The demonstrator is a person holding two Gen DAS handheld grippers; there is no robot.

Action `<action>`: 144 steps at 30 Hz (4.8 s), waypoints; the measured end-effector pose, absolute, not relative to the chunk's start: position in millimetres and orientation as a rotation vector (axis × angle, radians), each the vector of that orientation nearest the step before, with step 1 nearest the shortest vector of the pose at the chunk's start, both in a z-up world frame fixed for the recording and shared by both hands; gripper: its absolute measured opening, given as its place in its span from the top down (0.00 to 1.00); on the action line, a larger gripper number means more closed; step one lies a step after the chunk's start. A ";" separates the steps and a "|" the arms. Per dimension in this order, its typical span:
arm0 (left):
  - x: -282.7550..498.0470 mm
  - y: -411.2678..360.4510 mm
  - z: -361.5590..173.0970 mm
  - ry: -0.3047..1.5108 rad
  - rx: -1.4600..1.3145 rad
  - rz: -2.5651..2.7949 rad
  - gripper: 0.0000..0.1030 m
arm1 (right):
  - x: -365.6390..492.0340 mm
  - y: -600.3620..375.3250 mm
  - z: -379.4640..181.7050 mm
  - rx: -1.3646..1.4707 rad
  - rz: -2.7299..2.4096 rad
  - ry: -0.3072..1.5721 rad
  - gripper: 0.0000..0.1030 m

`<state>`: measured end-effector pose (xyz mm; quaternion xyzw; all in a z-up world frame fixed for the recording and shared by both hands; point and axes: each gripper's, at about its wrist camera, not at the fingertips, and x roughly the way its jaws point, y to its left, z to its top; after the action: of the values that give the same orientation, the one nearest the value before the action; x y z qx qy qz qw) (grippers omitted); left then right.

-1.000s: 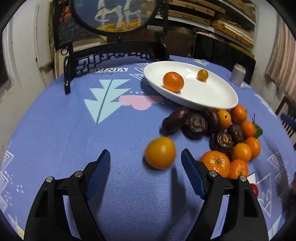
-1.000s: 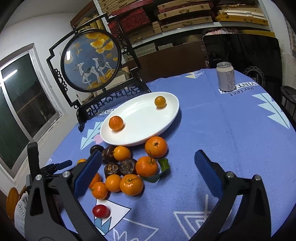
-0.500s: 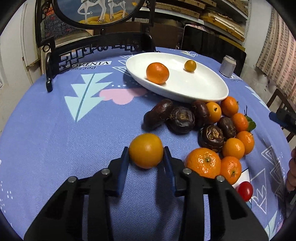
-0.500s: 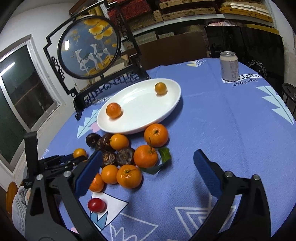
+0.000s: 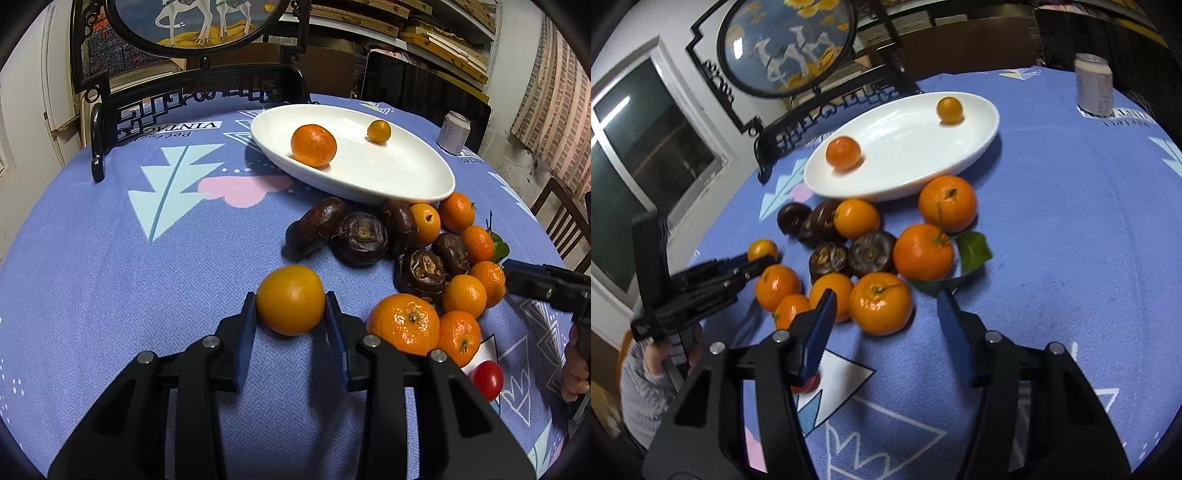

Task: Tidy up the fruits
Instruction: 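Grasp a yellow-orange orange with the left tool while the right tool reaches a mandarin, then lift both fruits over the white plate and open both tools to drop them, then withdraw both open tools from the plate toward the remaining fruits, then grasp a dark dried date with the left tool while the right tool reaches a stemmed mandarin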

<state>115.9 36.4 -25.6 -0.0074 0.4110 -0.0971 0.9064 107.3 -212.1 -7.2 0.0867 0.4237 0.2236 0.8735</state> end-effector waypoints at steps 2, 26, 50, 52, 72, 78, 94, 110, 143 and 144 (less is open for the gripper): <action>115.8 35.8 -25.4 0.849 -0.012 -0.203 0.65 | 106.1 -205.1 -9.5 0.140 0.454 0.881 0.44; 133.7 34.2 39.2 0.707 -0.081 -0.242 0.64 | 123.6 -228.2 43.9 0.207 0.406 0.748 0.61; 208.6 -11.4 32.7 0.744 -0.045 -0.305 0.42 | 219.6 -232.3 40.0 0.250 0.314 0.738 0.30; 195.8 -0.4 37.4 0.721 -0.055 -0.274 0.40 | 208.0 -234.6 44.9 0.252 0.316 0.723 0.30; 130.2 26.6 3.2 0.723 0.016 -0.141 0.34 | 107.6 -247.0 42.3 0.235 0.318 0.645 0.18; 140.3 17.0 -3.8 0.740 0.062 -0.140 0.34 | 108.7 -246.0 40.9 0.233 0.322 0.658 0.17; 159.1 71.0 -8.1 0.782 -0.122 -0.030 0.34 | 109.1 -238.9 37.8 0.213 0.336 0.672 0.15; 185.6 18.7 -16.6 0.807 0.046 -0.107 0.34 | 112.7 -237.0 33.7 0.209 0.329 0.684 0.15; 211.0 49.5 -27.3 0.857 -0.088 -0.111 0.54 | 120.7 -239.6 29.2 0.220 0.320 0.705 0.14; 211.6 48.1 -27.4 0.857 -0.080 -0.108 0.54 | 121.5 -239.9 28.5 0.220 0.318 0.708 0.14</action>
<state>211.6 48.1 -27.4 -0.0389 0.4150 -0.0522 0.9075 121.5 -239.9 28.5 0.1072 0.3447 0.1550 0.9196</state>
